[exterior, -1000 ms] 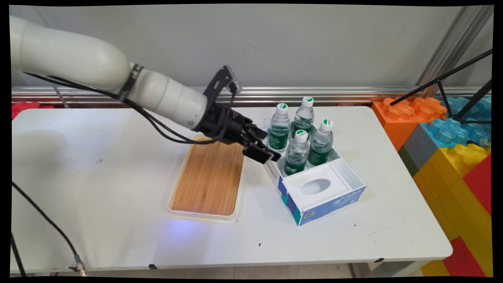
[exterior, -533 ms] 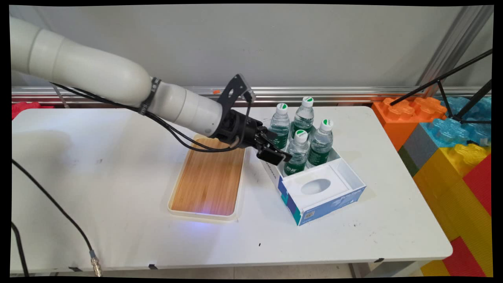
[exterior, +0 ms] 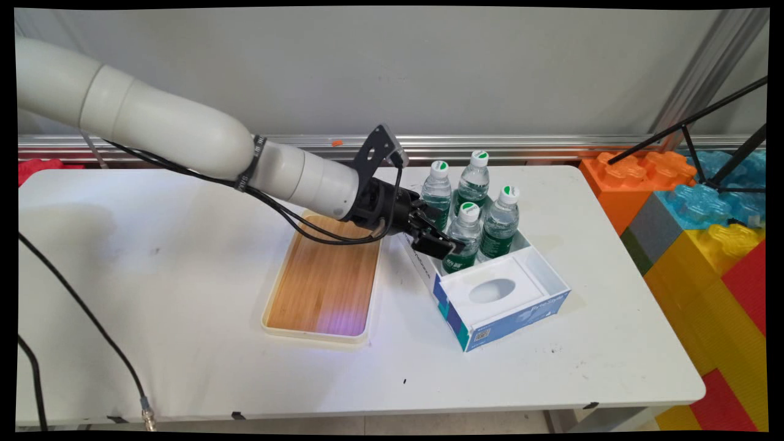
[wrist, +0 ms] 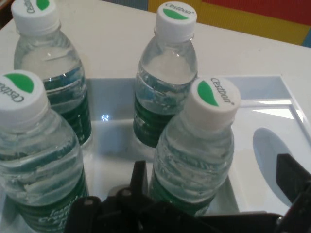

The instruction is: Pick up the green bottle from the white box

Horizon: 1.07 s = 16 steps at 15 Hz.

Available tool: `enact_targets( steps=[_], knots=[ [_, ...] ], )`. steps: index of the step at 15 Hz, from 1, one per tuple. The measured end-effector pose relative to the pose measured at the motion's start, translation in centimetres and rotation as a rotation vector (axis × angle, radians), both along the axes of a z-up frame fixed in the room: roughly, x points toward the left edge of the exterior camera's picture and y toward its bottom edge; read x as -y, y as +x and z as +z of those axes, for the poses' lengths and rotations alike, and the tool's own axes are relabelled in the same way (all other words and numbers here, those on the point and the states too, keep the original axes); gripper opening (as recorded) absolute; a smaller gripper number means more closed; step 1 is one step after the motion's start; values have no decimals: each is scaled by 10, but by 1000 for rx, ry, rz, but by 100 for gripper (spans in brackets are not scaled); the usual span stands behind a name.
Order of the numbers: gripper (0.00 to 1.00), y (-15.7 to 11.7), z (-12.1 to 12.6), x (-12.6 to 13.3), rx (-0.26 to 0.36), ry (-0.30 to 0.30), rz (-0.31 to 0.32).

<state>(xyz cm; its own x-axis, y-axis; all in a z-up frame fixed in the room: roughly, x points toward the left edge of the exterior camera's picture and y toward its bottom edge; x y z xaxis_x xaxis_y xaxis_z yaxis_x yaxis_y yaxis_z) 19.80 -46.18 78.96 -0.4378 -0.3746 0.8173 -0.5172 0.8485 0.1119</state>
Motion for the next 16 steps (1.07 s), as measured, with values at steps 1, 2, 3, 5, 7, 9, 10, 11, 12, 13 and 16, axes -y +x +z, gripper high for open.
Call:
enact_targets(
  steps=[1,2,3,5,7,9,10,11,12,13,16],
  knots=[
    [100,-1,-2,1,-2,-3,-2],
    [100,-2,-4,2,-5,-6,-3],
    [100,-3,-7,3,-8,-11,-6],
    [100,-5,-13,4,-14,-16,-9],
    [100,-9,-19,6,-20,-23,-11],
    [100,-12,-24,9,-25,-29,-10],
    [100,-14,-26,10,-28,-31,-8],
    [100,-15,-28,11,-30,-33,-7],
    [100,-17,-30,12,-32,-35,-6],
    [100,-18,-32,13,-35,-37,-5],
    [100,-23,-35,16,-42,-41,-3]
  ],
)
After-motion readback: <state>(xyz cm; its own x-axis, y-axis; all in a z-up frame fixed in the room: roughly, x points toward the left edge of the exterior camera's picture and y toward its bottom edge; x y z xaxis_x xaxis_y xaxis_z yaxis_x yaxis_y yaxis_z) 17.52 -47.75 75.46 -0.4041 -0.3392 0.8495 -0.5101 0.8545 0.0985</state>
